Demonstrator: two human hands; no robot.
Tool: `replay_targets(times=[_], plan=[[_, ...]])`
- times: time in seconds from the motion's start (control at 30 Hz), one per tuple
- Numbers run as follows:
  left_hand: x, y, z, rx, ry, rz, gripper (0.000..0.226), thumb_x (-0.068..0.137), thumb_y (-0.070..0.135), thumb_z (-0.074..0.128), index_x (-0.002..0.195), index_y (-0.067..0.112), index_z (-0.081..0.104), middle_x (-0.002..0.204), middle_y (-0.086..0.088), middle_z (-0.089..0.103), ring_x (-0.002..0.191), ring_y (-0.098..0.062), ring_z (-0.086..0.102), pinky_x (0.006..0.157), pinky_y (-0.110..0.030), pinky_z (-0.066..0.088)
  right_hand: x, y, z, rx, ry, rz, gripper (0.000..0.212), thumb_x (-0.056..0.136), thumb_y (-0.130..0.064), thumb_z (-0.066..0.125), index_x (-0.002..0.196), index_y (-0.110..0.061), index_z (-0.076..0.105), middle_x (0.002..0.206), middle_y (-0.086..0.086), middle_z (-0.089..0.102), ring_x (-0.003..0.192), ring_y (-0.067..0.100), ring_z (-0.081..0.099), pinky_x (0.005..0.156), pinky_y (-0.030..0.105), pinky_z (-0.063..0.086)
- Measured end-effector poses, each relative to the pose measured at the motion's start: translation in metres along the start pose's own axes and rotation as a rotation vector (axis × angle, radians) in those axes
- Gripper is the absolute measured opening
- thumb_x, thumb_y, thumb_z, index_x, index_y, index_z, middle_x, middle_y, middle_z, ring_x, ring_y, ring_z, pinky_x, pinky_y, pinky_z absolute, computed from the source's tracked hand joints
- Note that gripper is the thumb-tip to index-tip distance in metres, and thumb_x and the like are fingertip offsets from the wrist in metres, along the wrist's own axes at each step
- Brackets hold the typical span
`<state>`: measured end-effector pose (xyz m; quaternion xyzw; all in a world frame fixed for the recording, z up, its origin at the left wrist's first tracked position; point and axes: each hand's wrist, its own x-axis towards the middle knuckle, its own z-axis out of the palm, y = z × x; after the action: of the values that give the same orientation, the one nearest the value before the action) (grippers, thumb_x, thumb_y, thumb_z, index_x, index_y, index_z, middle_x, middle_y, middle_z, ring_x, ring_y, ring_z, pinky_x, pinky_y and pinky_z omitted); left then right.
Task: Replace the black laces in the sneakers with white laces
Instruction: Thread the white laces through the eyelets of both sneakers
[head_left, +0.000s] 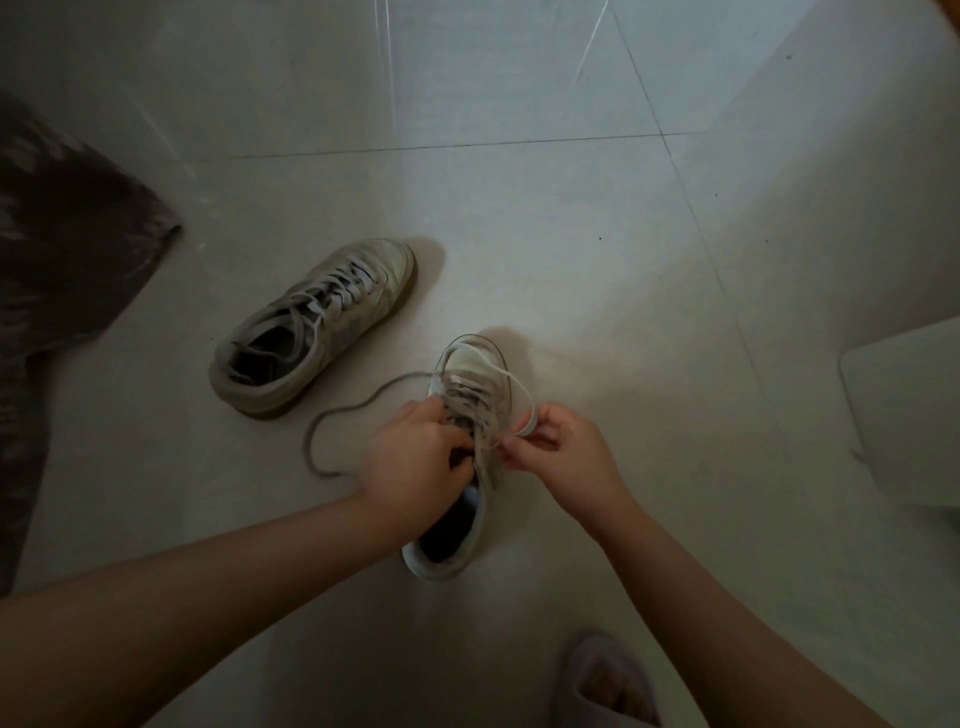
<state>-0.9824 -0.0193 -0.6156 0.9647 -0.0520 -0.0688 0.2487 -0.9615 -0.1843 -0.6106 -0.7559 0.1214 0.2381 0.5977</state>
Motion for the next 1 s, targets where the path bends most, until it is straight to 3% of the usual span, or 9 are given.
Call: replay_targets(times=[0.13,0.27,0.4,0.57,0.7,0.83,0.9,1.0], plan=[[0.001,0.002,0.000,-0.043,-0.022,-0.082,0.018,0.080,0.037,0.069,0.094,0.029,0.076,0.094,-0.001,0.060,0.092,-0.021,0.056,0.065,-0.021,0.031,0.002,0.004,0.006,-0.084,0.064,-0.033,0.022,0.077,-0.003,0.073,0.070,-0.020,0.059,0.074,0.012,0.070,0.074,0.023,0.067,0.077,0.046,0.056],[0.002,0.005,0.001,-0.074,-0.055,-0.117,0.022,0.085,0.039,0.063,0.103,0.031,0.073,0.105,0.001,0.058,0.101,-0.017,0.053,0.069,-0.020,0.030,0.001,0.008,0.011,-0.178,0.110,-0.073,0.023,0.076,-0.006,0.074,0.069,-0.022,0.059,0.068,0.002,0.069,0.069,0.014,0.067,0.071,0.034,0.054],[0.008,0.010,0.005,-0.139,-0.054,-0.163,0.019,0.083,0.037,0.062,0.092,0.027,0.075,0.097,0.002,0.058,0.097,-0.017,0.053,0.066,-0.022,0.033,-0.002,0.010,0.015,-0.197,0.162,-0.117,0.023,0.078,-0.005,0.073,0.069,-0.022,0.059,0.066,-0.004,0.068,0.067,0.005,0.066,0.062,0.017,0.049],[0.038,0.020,0.014,-0.199,-0.066,-0.187,0.016,0.081,0.030,0.063,0.085,0.020,0.075,0.093,-0.006,0.058,0.094,-0.025,0.054,0.072,-0.027,0.037,0.012,0.008,0.006,-0.070,0.302,-0.063,0.007,0.079,-0.012,0.074,0.080,-0.010,0.068,0.074,0.003,0.071,0.072,0.015,0.068,0.068,0.030,0.055],[0.060,0.025,0.014,-0.275,-0.095,-0.209,0.016,0.084,0.016,0.057,0.094,0.010,0.068,0.107,-0.013,0.055,0.103,-0.028,0.051,0.085,-0.027,0.036,0.024,-0.004,0.004,-0.031,0.265,-0.063,0.018,0.078,-0.023,0.077,0.089,-0.015,0.066,0.082,-0.006,0.071,0.078,0.002,0.066,0.072,0.018,0.053],[0.070,0.016,0.011,-0.315,-0.106,-0.229,0.010,0.084,0.011,0.058,0.090,0.007,0.065,0.112,-0.012,0.052,0.105,-0.027,0.051,0.090,-0.025,0.035,0.024,0.000,0.001,-0.197,0.117,-0.137,0.017,0.083,-0.019,0.069,0.097,-0.025,0.063,0.094,-0.008,0.066,0.089,0.005,0.064,0.084,0.033,0.055],[0.070,0.013,0.009,-0.311,-0.133,-0.215,0.006,0.086,0.010,0.057,0.087,0.007,0.062,0.111,-0.012,0.050,0.104,-0.026,0.050,0.086,-0.023,0.033,0.024,0.006,0.002,-0.362,0.140,-0.222,0.021,0.079,-0.019,0.068,0.100,-0.021,0.063,0.098,-0.001,0.063,0.091,0.013,0.063,0.082,0.042,0.054],[0.067,0.012,0.001,-0.318,-0.170,-0.187,0.008,0.088,0.010,0.055,0.090,0.004,0.059,0.106,-0.009,0.044,0.098,-0.023,0.047,0.079,-0.020,0.030,0.023,0.008,0.004,-0.489,0.221,-0.294,0.018,0.080,-0.021,0.068,0.095,-0.013,0.065,0.092,0.001,0.062,0.085,0.017,0.061,0.075,0.042,0.054]])
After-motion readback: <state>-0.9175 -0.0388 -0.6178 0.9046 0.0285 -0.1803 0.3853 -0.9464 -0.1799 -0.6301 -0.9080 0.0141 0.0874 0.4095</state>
